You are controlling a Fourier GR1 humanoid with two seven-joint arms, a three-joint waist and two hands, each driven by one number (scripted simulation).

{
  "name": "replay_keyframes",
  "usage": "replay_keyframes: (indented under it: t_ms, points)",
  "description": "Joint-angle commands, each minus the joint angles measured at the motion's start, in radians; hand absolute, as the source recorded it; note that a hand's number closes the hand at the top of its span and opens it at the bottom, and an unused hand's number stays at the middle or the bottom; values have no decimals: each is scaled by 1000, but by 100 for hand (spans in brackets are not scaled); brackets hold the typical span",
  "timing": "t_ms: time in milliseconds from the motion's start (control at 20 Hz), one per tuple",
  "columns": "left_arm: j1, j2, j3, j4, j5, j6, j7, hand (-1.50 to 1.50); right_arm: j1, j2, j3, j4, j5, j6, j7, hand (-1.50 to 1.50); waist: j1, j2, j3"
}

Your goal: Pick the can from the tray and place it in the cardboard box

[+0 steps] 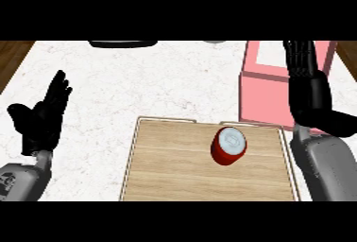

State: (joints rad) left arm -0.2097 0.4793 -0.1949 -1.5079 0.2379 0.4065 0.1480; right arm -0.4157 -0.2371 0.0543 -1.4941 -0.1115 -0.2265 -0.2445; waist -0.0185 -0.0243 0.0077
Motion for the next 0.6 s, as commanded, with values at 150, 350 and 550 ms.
replay_keyframes:
  t_ms: [150, 350, 550]
  points:
    - [20, 94, -28, -69, -44, -130, -102, 0, 62, -101, -48, -254, 153, -213, 286, -150, -57, -9, -15]
    - [32, 110, -73, -88, -56, -182, -127, 0, 199, -291, -47, -191, 310, -168, 469, -150, -136, -16, -25]
    - [40, 113, -79, -88, -40, -243, -187, 0, 332, -341, 10, -460, 429, -170, 625, -150, -91, -4, -17]
